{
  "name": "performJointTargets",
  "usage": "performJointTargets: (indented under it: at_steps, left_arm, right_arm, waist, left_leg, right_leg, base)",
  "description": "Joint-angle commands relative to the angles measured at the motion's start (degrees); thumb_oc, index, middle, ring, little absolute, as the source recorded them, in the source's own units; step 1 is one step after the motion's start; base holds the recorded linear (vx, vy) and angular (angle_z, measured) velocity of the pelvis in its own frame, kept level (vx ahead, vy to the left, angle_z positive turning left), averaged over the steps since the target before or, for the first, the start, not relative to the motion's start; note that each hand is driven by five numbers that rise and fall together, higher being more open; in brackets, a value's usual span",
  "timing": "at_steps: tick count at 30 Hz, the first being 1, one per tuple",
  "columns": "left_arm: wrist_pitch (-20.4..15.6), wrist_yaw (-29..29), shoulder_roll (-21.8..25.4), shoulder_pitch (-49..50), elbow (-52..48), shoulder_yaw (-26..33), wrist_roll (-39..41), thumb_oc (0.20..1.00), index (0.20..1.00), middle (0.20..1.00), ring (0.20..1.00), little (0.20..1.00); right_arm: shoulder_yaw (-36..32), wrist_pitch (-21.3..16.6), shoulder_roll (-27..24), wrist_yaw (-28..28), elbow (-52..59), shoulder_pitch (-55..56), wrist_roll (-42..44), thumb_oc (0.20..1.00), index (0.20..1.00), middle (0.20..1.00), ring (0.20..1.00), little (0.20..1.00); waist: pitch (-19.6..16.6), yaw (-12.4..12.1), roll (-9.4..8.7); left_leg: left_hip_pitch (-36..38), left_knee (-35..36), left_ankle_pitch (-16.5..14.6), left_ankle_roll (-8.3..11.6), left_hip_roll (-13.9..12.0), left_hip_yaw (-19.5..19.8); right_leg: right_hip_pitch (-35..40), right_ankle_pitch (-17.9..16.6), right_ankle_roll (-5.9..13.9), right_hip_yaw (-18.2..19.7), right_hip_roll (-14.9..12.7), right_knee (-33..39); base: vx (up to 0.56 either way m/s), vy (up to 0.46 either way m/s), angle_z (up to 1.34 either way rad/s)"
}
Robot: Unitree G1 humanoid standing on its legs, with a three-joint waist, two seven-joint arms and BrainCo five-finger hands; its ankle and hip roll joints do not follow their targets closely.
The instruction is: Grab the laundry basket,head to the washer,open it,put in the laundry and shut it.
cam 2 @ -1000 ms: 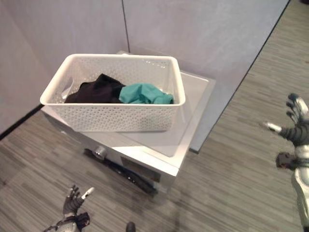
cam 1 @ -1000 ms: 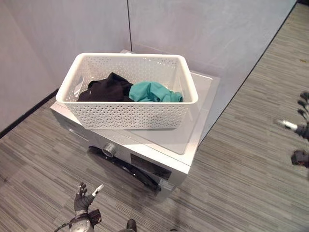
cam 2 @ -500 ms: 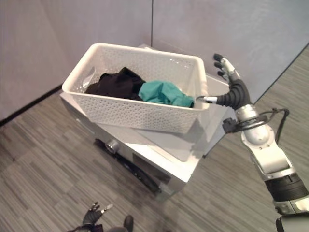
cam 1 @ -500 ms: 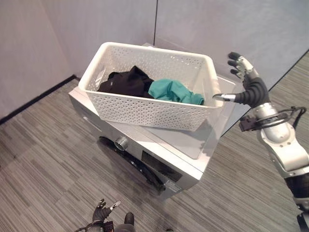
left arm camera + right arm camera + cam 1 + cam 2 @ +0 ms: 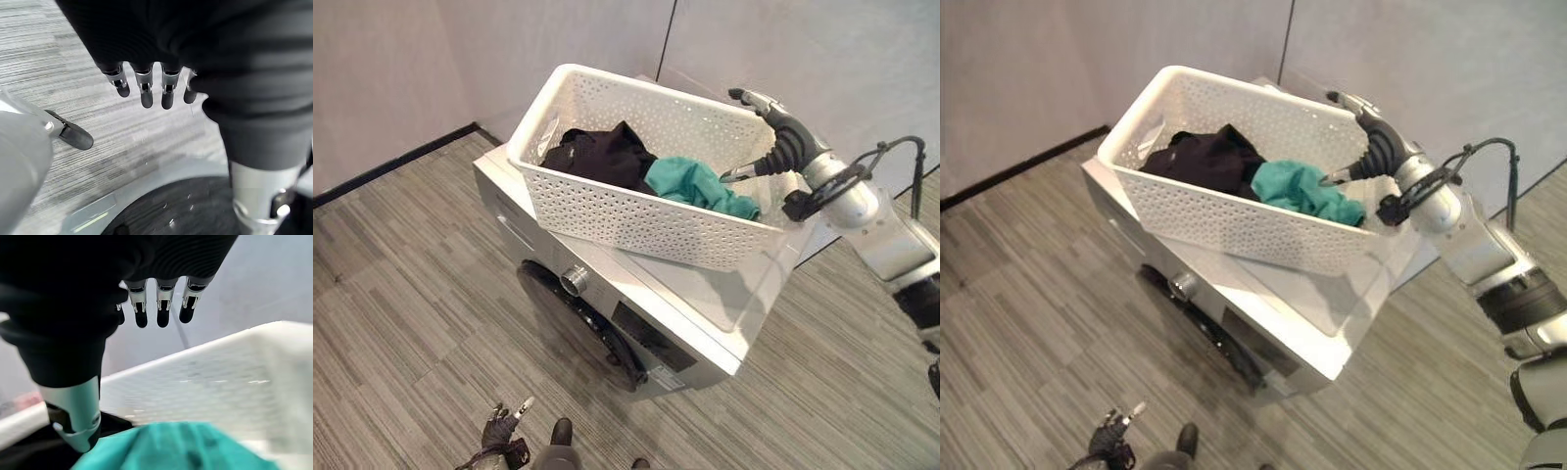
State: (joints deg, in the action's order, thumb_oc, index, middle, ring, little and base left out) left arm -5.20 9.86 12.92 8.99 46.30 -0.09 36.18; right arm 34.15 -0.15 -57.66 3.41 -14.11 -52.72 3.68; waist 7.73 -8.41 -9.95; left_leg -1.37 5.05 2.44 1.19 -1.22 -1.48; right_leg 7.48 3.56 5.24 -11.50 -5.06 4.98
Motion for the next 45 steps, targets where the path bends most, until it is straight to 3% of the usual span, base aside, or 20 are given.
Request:
performJointTargets:
  at_steps: [1, 6, 13, 14, 16, 17, 19, 23, 24, 27, 28, 29, 30, 33, 35, 39, 41, 45]
  left_arm:
    - [-2.2, 0.1, 0.4, -1.8, 1.2, -0.8, 2.1, 1.0, 1.0, 1.0, 1.0, 1.0]
    - [-1.3, -0.2, 0.9, -2.3, 2.0, -1.6, 0.4, 1.0, 1.0, 1.0, 1.0, 1.0]
    - [-1.3, -0.9, 1.5, -3.2, 2.7, -1.6, 0.9, 1.0, 1.0, 1.0, 1.0, 1.0]
    - [-1.7, -1.0, 2.1, -3.7, 2.0, -2.0, 1.4, 1.0, 1.0, 1.0, 1.0, 1.0]
    - [-1.7, -1.0, 2.1, -3.7, 2.0, -2.0, 1.4, 1.0, 1.0, 1.0, 1.0, 1.0]
    - [-1.8, -1.3, 2.7, -4.0, 1.9, -2.2, 2.1, 1.0, 1.0, 1.0, 1.0, 1.0]
    - [-1.9, -1.4, 2.7, -4.2, 1.4, -2.4, 2.2, 1.0, 1.0, 1.0, 1.0, 1.0]
    - [-1.9, -2.3, 3.6, -5.1, 2.2, -2.6, 2.4, 1.0, 1.0, 1.0, 1.0, 1.0]
    - [-2.1, -2.5, 3.8, -5.3, 2.2, -2.8, 2.5, 1.0, 1.0, 1.0, 1.0, 1.0]
    - [-2.2, -3.3, 3.9, -5.8, 1.6, -4.0, 2.5, 1.0, 1.0, 1.0, 1.0, 1.0]
    - [-2.4, -3.7, 3.9, -6.1, 1.7, -4.2, 2.5, 1.0, 1.0, 1.0, 1.0, 1.0]
    - [-2.4, -3.7, 3.9, -6.1, 1.7, -4.2, 2.5, 1.0, 1.0, 1.0, 1.0, 1.0]
    - [-2.6, -3.9, 3.8, -6.6, 2.1, -4.3, 2.7, 1.0, 1.0, 1.0, 1.0, 1.0]
    - [-3.7, -4.3, 3.4, -7.6, 0.0, -6.3, 3.5, 1.0, 1.0, 1.0, 1.0, 1.0]
    - [-3.7, -4.4, 3.5, -7.9, -0.1, -7.0, 3.4, 1.0, 1.0, 1.0, 1.0, 1.0]
    - [-3.9, -4.2, 4.2, -9.6, 0.3, -9.8, 3.4, 1.0, 1.0, 1.0, 1.0, 1.0]
    - [-3.6, -4.0, 4.7, -10.1, 0.1, -11.8, 3.4, 1.0, 1.0, 1.0, 1.0, 1.0]
    - [-3.5, -3.5, 5.2, -10.6, 0.3, -12.9, 3.5, 1.0, 1.0, 1.0, 1.0, 1.0]
  right_arm:
    - [2.5, 0.5, -3.8, 0.7, -1.3, -6.0, -3.4, 1.0, 1.0, 1.0, 1.0, 1.0]
    - [2.5, 1.4, -2.4, -0.6, -0.8, -6.3, -4.9, 1.0, 1.0, 1.0, 1.0, 1.0]
    - [7.6, 1.0, -1.4, -3.9, -1.3, -8.8, -6.1, 1.0, 1.0, 1.0, 1.0, 1.0]
    - [11.2, 1.1, -1.0, -5.2, -2.5, -10.9, -6.7, 1.0, 1.0, 1.0, 1.0, 1.0]
    - [11.3, 1.1, -1.0, -5.2, -2.6, -11.0, -6.7, 1.0, 1.0, 1.0, 1.0, 1.0]
    - [15.7, 1.2, -1.2, -7.9, -3.9, -12.6, -7.5, 1.0, 1.0, 1.0, 1.0, 1.0]
    - [17.4, 1.4, -1.5, -8.7, -4.3, -13.1, -7.6, 1.0, 1.0, 1.0, 1.0, 1.0]
    - [26.4, 1.1, -5.2, -14.3, -5.8, -16.2, -8.9, 1.0, 1.0, 1.0, 1.0, 1.0]
    - [28.7, 1.2, -6.1, -16.2, -6.2, -16.9, -8.5, 0.758, 0.758, 0.758, 0.758, 0.758]
    - [32.6, 1.6, -7.4, -20.3, -4.8, -18.2, -3.3, 0.718, 0.718, 0.718, 0.718, 0.718]
    - [33.5, 1.8, -7.3, -21.7, -4.5, -17.9, -0.4, 0.824, 0.824, 0.824, 0.824, 0.824]
    - [33.5, 1.8, -7.3, -21.7, -4.5, -18.0, -0.3, 0.859, 0.859, 0.859, 0.859, 0.859]
    - [33.9, 1.9, -7.0, -22.8, -3.9, -17.5, 3.0, 1.0, 1.0, 1.0, 1.0, 1.0]
    - [34.9, 3.4, -4.6, -25.0, -3.2, -15.9, 13.3, 1.0, 1.0, 1.0, 1.0, 1.0]
    - [34.9, 4.0, -3.5, -25.2, -3.9, -15.7, 15.6, 1.0, 1.0, 1.0, 1.0, 1.0]
    - [36.2, 7.0, 1.4, -25.1, -8.2, -17.0, 21.9, 1.0, 1.0, 1.0, 1.0, 1.0]
    - [36.2, 9.2, 4.5, -23.3, -7.4, -16.6, 29.7, 1.0, 1.0, 1.0, 1.0, 1.0]
    - [36.7, 11.3, 7.1, -22.5, -6.4, -16.0, 36.1, 1.0, 1.0, 1.0, 1.0, 1.0]
  waist:
    - [-0.8, -1.7, -0.62]
    - [-0.1, -1.9, -1.33]
    - [1.3, -2.5, -2.91]
    - [2.3, -3.2, -3.97]
    - [2.3, -3.2, -3.94]
    - [3.2, -3.9, -4.94]
    - [3.5, -4.0, -5.16]
    - [4.6, -4.6, -6.43]
    - [4.9, -4.8, -6.67]
    - [5.3, -5.2, -6.93]
    - [5.5, -5.3, -6.95]
    - [5.5, -5.3, -6.93]
    - [5.7, -5.4, -7.01]
    - [6.5, -6.6, -6.87]
    - [6.7, -6.8, -6.82]
    - [6.9, -8.1, -6.86]
    - [6.9, -8.6, -7.04]
    - [7.0, -9.2, -7.3]
  left_leg:
    - [1.2, -0.6, -2.3, 1.17, -3.5, 2.2]
    - [0.4, -0.8, -2.5, 0.64, -3.1, 2.8]
    - [-1.0, -2.0, -3.1, 0.02, -2.7, 3.1]
    - [-1.8, -2.6, -3.3, -0.06, -2.7, 3.2]
    - [-1.8, -2.7, -3.3, -0.06, -2.7, 3.2]
    - [-2.8, -3.4, -3.5, -0.13, -2.6, 3.7]
    - [-3.1, -3.7, -3.5, -0.16, -2.6, 3.8]
    - [-4.3, -4.0, -3.6, -0.18, -2.2, 4.7]
    - [-4.8, -4.2, -3.5, -0.14, -2.1, 4.8]
    - [-5.5, -4.5, -3.6, -0.15, -1.7, 5.2]
    - [-5.7, -4.6, -3.6, -0.16, -1.6, 5.3]
    - [-5.7, -4.6, -3.6, -0.16, -1.6, 5.3]
    - [-5.9, -4.7, -3.6, -0.16, -1.5, 5.3]
    - [-6.8, -5.5, -3.9, -0.19, -1.1, 5.1]
    - [-7.0, -5.5, -3.9, -0.17, -1.0, 5.2]
    - [-7.8, -5.4, -3.6, -0.06, -0.6, 5.8]
    - [-8.1, -5.4, -3.6, -0.07, -0.4, 6.4]
    - [-8.0, -5.2, -3.5, -0.05, -0.3, 7.0]
  right_leg:
    - [-1.9, -1.6, 1.72, -1.4, -3.0, -0.6]
    - [-2.7, -1.4, 1.81, -1.6, -3.4, -1.8]
    - [-4.5, -1.6, 2.04, -1.2, -3.8, -3.7]
    - [-4.9, -1.8, 2.17, -1.4, -3.9, -4.0]
    - [-4.9, -1.8, 2.17, -1.4, -3.9, -4.0]
    - [-5.3, -2.0, 2.41, -2.0, -4.1, -4.6]
    - [-5.5, -2.1, 2.48, -2.2, -4.1, -4.7]
    - [-5.9, -2.4, 2.8, -3.2, -4.4, -5.5]
    - [-6.0, -2.5, 2.9, -3.5, -4.6, -5.5]
    - [-6.2, -2.4, 3.0, -4.0, -4.7, -5.6]
    - [-6.2, -2.5, 3.07, -4.0, -4.8, -5.7]
    - [-6.3, -2.5, 3.07, -4.0, -4.8, -5.7]
    - [-6.3, -2.7, 3.15, -4.0, -4.9, -5.6]
    - [-6.6, -3.2, 3.37, -4.4, -5.4, -5.4]
    - [-6.6, -3.3, 3.4, -4.6, -5.5, -5.4]
    - [-6.6, -3.5, 3.35, -5.5, -5.6, -5.2]
    - [-6.6, -3.4, 3.23, -6.0, -5.5, -5.7]
    - [-6.6, -3.4, 3.12, -6.4, -5.3, -6.5]
  base:
    - [0.0, 0.018, 0.06]
    - [0.0, 0.032, 0.07]
    - [-0.01, 0.02, 0.0]
    - [-0.01, 0.012, -0.04]
    - [-0.01, 0.02, 0.0]
    - [-0.01, 0.037, 0.03]
    - [-0.01, 0.027, 0.04]
    - [0.0, 0.021, 0.09]
    - [0.0, 0.027, 0.14]
    - [0.0, 0.025, 0.15]
    - [0.0, 0.023, 0.04]
    - [0.0, 0.0, 0.0]
    - [0.0, 0.0, 0.0]
    - [0.0, 0.019, -0.03]
    - [0.0, 0.011, -0.02]
    - [0.0, 0.0, 0.0]
    - [0.03, -0.013, 0.03]
    - [0.03, -0.008, 0.16]
